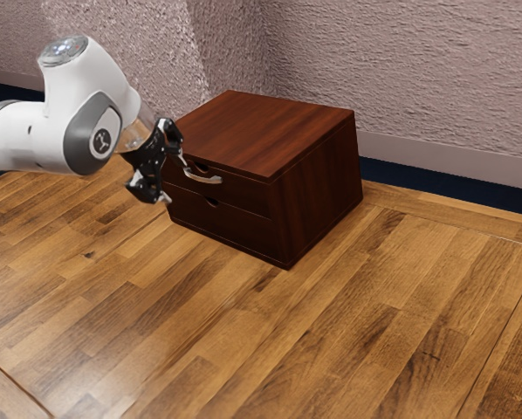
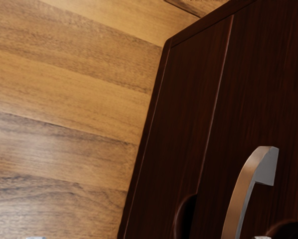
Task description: Pull the drawer handle with one arm to open the drawer
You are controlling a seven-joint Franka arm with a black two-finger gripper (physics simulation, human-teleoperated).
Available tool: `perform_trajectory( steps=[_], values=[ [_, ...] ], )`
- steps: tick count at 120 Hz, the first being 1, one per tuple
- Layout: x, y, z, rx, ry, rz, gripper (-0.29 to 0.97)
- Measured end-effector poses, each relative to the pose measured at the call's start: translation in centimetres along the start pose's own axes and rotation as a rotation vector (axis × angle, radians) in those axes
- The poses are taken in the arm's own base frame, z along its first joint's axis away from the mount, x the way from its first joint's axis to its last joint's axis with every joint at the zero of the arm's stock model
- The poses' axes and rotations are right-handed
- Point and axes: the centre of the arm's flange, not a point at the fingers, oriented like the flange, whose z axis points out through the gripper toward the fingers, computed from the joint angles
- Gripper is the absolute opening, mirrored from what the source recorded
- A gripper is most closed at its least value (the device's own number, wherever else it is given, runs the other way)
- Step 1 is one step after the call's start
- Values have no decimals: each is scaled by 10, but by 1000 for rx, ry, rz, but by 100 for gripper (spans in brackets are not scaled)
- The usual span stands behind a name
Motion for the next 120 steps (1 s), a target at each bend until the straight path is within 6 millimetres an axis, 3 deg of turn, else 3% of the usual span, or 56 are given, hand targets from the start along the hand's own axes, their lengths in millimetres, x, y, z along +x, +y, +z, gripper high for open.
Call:
perform_trajectory(
  steps=[36,120],
  values=[
    [-10,5,9,-36,-1,2,35],
    [-19,10,21,-53,2,-1,31]
  ],
)
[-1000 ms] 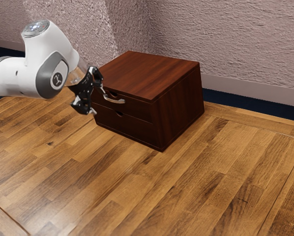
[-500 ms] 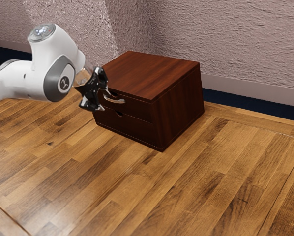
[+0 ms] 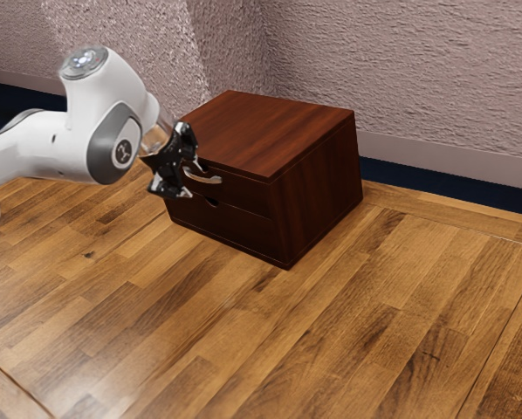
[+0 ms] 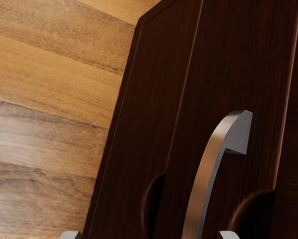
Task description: Pull the drawer handle with one arm to open the drawer
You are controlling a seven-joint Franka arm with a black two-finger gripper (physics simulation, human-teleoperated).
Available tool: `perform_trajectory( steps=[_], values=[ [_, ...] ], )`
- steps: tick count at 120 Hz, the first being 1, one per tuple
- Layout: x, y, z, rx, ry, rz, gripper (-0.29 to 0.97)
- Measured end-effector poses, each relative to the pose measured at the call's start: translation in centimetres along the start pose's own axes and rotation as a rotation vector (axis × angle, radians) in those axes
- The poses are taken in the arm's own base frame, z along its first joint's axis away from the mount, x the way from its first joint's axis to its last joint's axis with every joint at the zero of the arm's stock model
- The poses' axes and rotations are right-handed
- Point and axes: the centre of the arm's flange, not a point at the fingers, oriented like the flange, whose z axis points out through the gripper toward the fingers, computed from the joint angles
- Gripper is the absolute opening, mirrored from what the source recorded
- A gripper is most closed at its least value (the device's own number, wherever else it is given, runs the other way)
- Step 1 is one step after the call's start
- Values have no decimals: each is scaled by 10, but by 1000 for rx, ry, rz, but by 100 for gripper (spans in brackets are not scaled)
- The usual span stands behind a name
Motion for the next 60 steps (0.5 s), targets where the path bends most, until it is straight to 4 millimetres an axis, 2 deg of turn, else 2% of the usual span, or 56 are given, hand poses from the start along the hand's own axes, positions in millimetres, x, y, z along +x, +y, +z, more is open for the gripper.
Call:
perform_trajectory(
  steps=[60],
  values=[
    [-6,0,8,0,-3,1,31]
  ],
)
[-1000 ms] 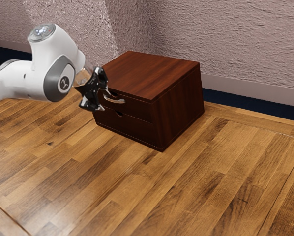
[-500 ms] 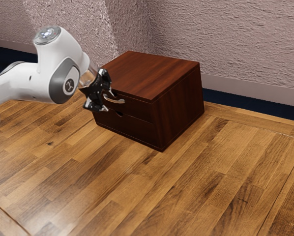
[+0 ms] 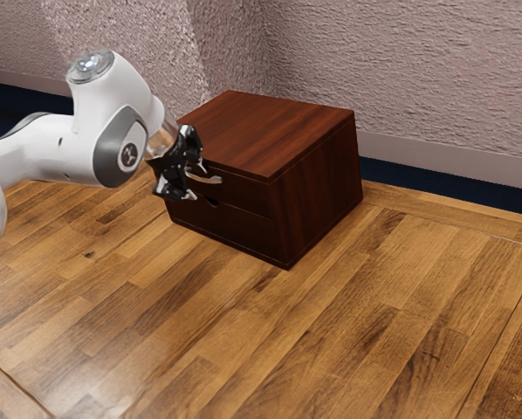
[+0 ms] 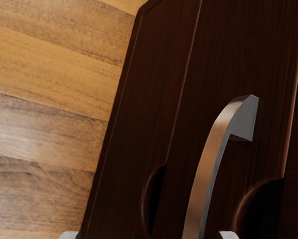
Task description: Pull the drawer handle with one arm to open the drawer
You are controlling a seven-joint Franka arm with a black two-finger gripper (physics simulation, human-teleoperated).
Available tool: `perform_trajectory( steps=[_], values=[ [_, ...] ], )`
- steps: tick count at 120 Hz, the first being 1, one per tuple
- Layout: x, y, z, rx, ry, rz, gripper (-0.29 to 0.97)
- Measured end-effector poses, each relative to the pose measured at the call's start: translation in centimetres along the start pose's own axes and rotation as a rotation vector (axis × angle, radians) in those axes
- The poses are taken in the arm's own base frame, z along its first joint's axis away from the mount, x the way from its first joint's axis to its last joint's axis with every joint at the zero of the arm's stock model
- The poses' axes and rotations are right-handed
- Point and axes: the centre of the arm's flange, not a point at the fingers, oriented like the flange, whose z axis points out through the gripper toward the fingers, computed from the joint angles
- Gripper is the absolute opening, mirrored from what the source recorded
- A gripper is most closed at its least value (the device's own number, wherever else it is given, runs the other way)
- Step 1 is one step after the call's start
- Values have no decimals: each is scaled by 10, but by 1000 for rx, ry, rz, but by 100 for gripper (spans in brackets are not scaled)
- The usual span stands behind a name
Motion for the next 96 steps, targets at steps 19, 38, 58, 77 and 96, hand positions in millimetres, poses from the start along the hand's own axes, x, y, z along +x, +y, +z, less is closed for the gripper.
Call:
perform_trajectory(
  steps=[19,38,58,77,96],
  values=[
    [2,-1,5,6,5,-4,31],
    [1,-1,7,6,4,-3,28],
    [2,0,6,1,-1,-12,13],
    [4,0,4,-4,-3,-17,2],
    [4,0,1,-4,-4,-12,-3]
  ],
)
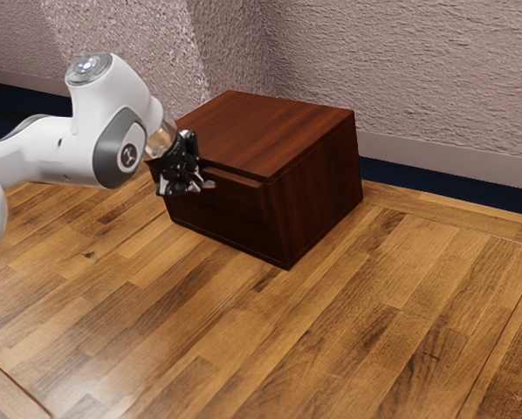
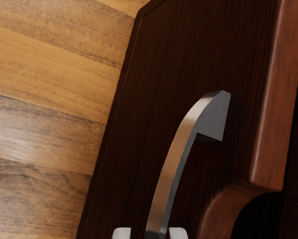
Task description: Pull the drawer handle with one arm to open the drawer
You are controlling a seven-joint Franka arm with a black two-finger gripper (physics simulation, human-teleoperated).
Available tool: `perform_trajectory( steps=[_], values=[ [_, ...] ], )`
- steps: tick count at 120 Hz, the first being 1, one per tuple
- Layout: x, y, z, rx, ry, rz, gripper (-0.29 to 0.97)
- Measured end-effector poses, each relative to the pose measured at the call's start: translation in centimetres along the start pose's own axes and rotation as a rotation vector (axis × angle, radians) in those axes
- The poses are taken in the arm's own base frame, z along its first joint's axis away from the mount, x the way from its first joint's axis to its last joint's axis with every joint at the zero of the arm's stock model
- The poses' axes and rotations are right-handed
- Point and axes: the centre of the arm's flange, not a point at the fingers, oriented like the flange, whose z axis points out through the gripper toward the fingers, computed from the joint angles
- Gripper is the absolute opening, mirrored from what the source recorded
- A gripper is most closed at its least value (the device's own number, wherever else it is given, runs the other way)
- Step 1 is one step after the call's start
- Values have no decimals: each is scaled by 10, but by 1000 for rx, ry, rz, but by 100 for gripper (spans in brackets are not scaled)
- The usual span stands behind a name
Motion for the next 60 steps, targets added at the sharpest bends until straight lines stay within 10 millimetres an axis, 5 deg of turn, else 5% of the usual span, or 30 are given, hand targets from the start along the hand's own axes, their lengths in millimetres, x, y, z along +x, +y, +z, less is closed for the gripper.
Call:
perform_trajectory(
  steps=[60],
  values=[
    [9,-17,-6,24,-14,-6,-5]
  ],
)
